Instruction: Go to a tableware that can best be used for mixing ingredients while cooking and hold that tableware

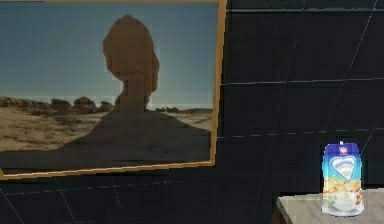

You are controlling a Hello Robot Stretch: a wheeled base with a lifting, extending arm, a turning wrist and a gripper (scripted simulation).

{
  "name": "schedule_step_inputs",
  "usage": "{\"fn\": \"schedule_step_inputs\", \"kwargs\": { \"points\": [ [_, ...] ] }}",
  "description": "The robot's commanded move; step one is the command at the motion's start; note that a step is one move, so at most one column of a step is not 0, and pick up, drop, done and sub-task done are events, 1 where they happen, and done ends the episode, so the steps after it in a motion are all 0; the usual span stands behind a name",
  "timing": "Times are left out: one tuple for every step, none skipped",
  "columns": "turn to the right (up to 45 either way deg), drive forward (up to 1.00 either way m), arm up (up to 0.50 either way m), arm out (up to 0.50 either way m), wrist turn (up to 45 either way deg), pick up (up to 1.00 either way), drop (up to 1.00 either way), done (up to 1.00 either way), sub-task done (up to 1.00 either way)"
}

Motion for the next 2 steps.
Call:
{"fn": "schedule_step_inputs", "kwargs": {
  "points": [
    [0.0, 0.00, 0.00, 0.00, 0.0, 1.00, 0.00, 0.00, 0.00],
    [0.0, 0.00, 0.10, 0.00, 0.0, 0.00, 0.00, 0.00, 0.00]
  ]
}}
